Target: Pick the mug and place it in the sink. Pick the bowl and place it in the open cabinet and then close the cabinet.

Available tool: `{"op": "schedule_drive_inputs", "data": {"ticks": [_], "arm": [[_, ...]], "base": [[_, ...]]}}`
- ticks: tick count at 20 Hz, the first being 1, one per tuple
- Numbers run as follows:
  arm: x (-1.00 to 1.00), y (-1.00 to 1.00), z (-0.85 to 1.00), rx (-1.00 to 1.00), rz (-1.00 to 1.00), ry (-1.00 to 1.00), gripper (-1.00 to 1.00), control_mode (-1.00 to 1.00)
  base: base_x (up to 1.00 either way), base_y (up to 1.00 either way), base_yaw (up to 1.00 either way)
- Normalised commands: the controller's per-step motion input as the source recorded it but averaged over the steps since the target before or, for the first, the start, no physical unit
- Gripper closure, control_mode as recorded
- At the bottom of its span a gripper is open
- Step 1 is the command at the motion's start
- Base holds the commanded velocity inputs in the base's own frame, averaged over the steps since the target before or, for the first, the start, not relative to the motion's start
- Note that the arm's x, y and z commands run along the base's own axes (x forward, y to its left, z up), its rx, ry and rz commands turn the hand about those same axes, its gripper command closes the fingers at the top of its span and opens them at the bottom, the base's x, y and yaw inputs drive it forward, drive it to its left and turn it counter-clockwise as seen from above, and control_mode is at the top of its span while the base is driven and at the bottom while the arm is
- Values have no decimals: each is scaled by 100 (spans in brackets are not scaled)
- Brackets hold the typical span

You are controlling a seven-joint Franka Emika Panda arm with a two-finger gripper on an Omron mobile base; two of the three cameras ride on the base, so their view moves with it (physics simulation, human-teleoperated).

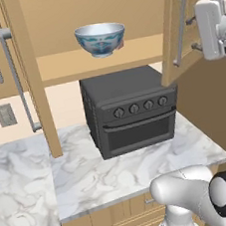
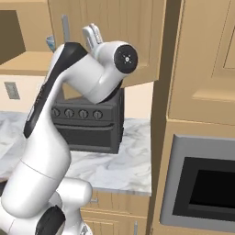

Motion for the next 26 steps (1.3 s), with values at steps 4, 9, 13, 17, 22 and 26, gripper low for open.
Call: {"op": "schedule_drive_inputs", "data": {"ticks": [4, 9, 13, 17, 22, 26], "arm": [[29, 78, -21, -13, -15, -8, -100, -100], [59, 44, -24, -5, -18, -2, -100, -100], [97, 5, -24, 0, -20, 0, -100, -100], [100, 0, -10, 0, -17, 0, -100, -100], [98, -16, -1, 3, -12, 2, -100, -100], [49, -12, 0, 2, -3, 8, -100, -100]], "base": [[0, 0, 0], [0, 0, 0], [0, 0, 0], [0, 0, 0], [0, 0, 0], [0, 0, 0]]}}
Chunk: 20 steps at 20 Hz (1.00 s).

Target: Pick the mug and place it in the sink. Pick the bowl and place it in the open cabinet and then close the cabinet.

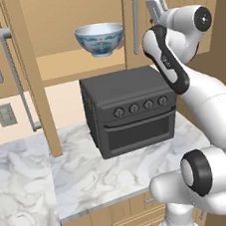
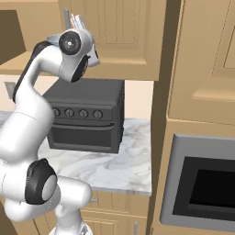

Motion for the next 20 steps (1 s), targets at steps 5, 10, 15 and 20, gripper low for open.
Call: {"op": "schedule_drive_inputs", "data": {"ticks": [5, 10, 15, 20], "arm": [[-14, 0, -5, 1, 0, 4, -100, -100], [-98, 0, -6, 5, -3, 0, -100, -100], [-100, 0, -2, 3, -1, -4, -100, -100], [-100, 0, 22, 0, 0, -9, -100, -100]], "base": [[0, 0, 0], [0, 0, 0], [0, 0, 0], [0, 0, 0]]}}
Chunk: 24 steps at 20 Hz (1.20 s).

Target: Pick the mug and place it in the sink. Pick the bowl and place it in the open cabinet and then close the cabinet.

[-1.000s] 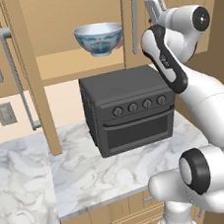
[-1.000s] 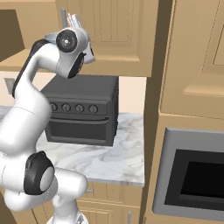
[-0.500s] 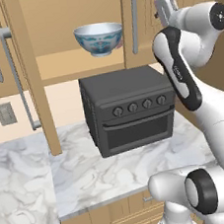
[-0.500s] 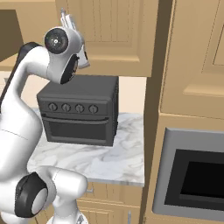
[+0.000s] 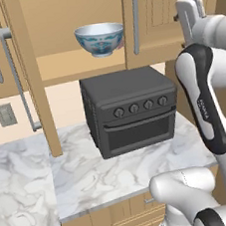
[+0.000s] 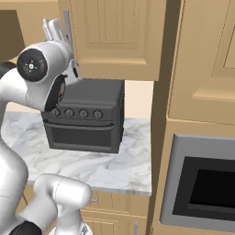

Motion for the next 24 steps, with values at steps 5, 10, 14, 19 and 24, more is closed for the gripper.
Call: {"op": "schedule_drive_inputs", "data": {"ticks": [5, 10, 14, 19, 24], "arm": [[-94, 0, 0, 2, 0, 0, -100, -100], [-62, -46, 0, 7, 0, 0, -100, -100], [-62, -38, 0, 6, 0, 0, -100, -100], [-66, -10, 0, 2, 0, 0, -100, -100], [-63, 26, 0, 0, 0, -5, -100, -100]], "base": [[0, 0, 0], [0, 0, 0], [0, 0, 0], [0, 0, 0], [0, 0, 0]]}}
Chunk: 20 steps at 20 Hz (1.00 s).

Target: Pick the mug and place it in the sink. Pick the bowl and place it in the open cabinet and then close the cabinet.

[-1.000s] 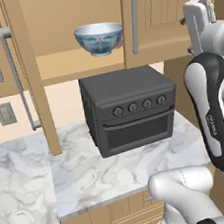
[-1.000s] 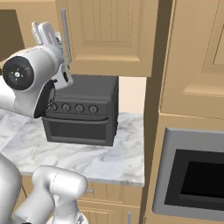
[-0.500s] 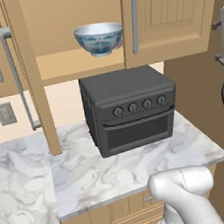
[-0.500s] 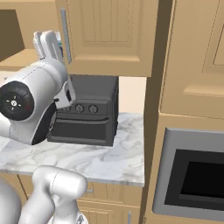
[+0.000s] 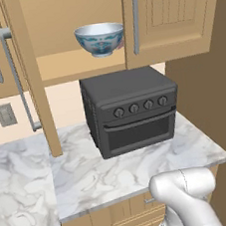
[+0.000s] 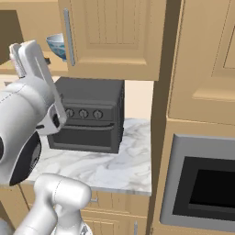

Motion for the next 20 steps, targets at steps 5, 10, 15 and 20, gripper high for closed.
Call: {"op": "schedule_drive_inputs", "data": {"ticks": [5, 10, 15, 20], "arm": [[-22, 87, -20, -4, 0, 0, -100, -100], [-2, 85, -15, -10, 0, -1, -100, -100], [-22, 43, -2, -5, 0, -1, -100, -100], [-35, 68, -3, -4, -4, 0, -100, -100]], "base": [[0, 0, 0], [0, 0, 0], [0, 0, 0], [0, 0, 0]]}}
